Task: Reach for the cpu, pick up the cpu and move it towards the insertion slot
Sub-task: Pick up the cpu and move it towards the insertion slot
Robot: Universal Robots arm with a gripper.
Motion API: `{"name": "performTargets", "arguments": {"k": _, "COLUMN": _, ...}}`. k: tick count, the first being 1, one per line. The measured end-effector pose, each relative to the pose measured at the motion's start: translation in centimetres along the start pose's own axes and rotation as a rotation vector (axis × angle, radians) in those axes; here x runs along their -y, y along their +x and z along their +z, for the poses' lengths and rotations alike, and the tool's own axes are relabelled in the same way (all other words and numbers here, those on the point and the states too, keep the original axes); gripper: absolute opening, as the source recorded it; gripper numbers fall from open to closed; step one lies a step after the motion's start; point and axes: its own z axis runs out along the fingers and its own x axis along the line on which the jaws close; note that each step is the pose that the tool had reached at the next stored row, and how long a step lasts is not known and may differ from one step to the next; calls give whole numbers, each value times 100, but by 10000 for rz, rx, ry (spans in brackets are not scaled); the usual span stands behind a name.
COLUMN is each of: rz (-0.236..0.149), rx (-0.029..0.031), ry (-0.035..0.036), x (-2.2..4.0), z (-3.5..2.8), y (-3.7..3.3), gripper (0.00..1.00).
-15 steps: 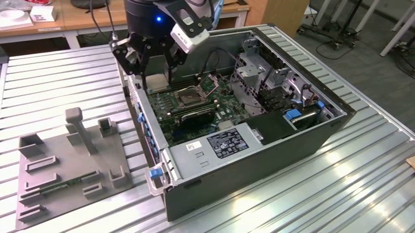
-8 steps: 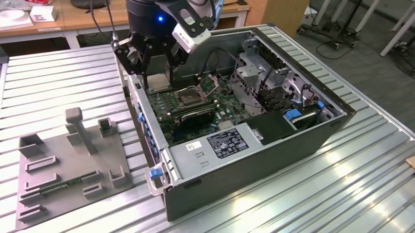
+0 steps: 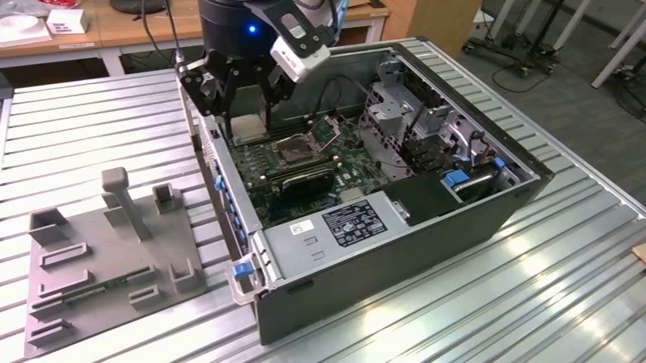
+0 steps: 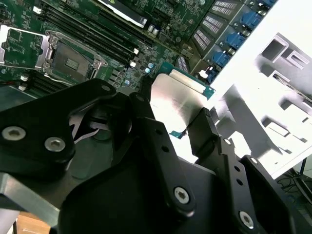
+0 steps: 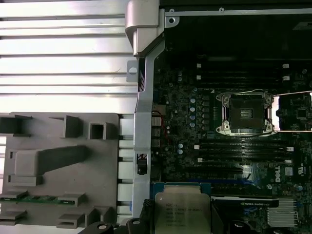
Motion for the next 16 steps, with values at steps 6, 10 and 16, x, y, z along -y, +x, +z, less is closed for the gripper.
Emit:
{"name": "performTargets", "arguments": {"k": 6, "rz": 0, "rx": 0, "ry": 0, "x": 0, "z": 0, "y": -14, "gripper": 54}}
{"name": "performTargets", "arguments": {"k": 10, "rz": 0, "rx": 0, "ry": 0, "x": 0, "z": 0, "y": -24, "gripper": 54}}
{"name": "performTargets", "arguments": {"k": 16, "rz": 0, "rx": 0, "ry": 0, "x": 0, "z": 1, "y": -52, "gripper": 54}}
